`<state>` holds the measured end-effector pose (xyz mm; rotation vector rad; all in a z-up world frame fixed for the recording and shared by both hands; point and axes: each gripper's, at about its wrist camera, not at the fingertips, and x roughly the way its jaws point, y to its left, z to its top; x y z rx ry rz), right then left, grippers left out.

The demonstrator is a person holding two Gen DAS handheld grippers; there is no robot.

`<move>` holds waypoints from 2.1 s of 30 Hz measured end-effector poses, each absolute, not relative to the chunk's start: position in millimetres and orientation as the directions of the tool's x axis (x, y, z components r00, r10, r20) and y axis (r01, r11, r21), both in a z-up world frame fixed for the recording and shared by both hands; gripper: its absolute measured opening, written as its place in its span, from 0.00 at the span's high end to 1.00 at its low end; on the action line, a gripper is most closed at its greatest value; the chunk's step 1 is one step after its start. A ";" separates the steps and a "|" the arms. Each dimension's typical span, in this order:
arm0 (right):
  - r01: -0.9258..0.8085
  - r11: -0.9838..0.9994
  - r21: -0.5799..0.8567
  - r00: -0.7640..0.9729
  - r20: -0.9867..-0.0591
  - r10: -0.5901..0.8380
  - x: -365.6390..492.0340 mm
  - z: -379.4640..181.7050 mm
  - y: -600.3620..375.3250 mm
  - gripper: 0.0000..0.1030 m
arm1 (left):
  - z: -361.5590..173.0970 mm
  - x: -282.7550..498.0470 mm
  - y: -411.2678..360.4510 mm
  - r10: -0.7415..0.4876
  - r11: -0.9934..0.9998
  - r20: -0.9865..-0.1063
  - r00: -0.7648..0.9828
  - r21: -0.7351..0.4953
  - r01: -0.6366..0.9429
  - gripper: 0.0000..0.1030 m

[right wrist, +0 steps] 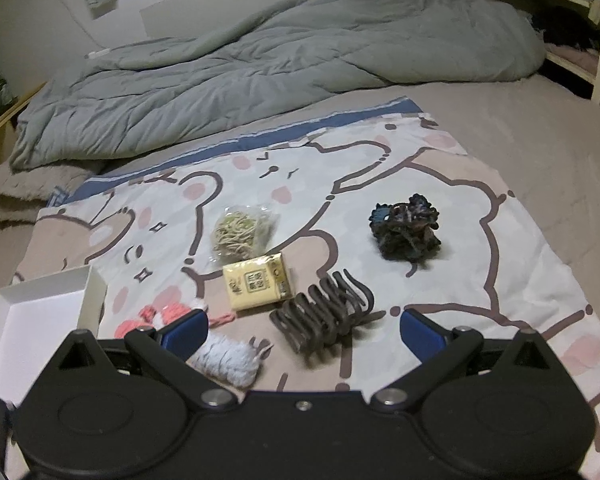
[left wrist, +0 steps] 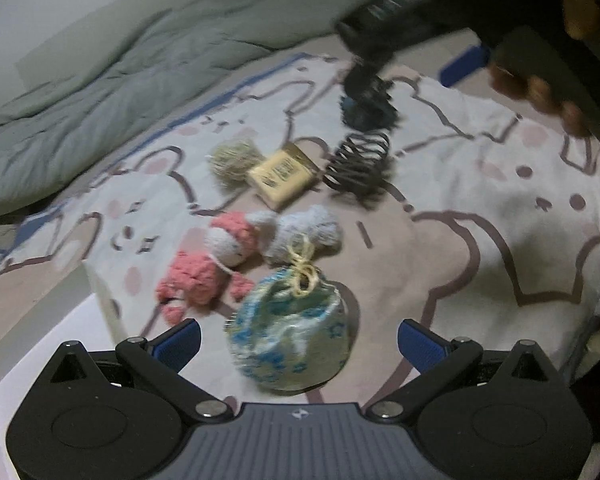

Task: Organize objects
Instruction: 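Grasp the brocade pouch with the left tool while the right tool grasps the brown claw clip, then carry the pouch and claw clip into the white box and lower them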

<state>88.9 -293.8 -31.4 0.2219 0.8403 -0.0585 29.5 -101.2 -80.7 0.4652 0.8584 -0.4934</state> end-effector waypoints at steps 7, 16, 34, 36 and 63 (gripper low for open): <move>0.087 0.992 0.096 0.655 -0.756 0.016 123.0 -52.0 -291.0 0.00 | -104.2 38.3 -114.2 -0.225 0.704 -0.822 0.522 0.234 0.671 0.00; -0.148 0.986 -0.076 0.589 -0.808 0.026 152.9 -89.0 -274.4 0.00 | -115.1 67.3 -105.6 -0.261 0.733 -0.860 0.439 0.120 0.670 0.00; -0.213 0.962 -0.169 0.474 -0.879 -0.050 186.8 -140.4 -275.9 0.13 | -141.9 98.9 -101.0 -0.206 0.782 -0.897 0.390 0.089 0.617 0.11; -0.214 0.961 -0.175 0.465 -0.883 -0.057 187.6 -140.2 -275.0 0.13 | -140.7 99.4 -101.7 -0.195 0.789 -0.897 0.397 0.097 0.607 0.15; 0.002 0.994 -0.106 0.637 -0.766 -0.083 134.3 -53.0 -281.1 0.15 | -54.7 92.1 -26.6 -0.238 0.941 -0.810 0.536 -0.056 0.333 0.32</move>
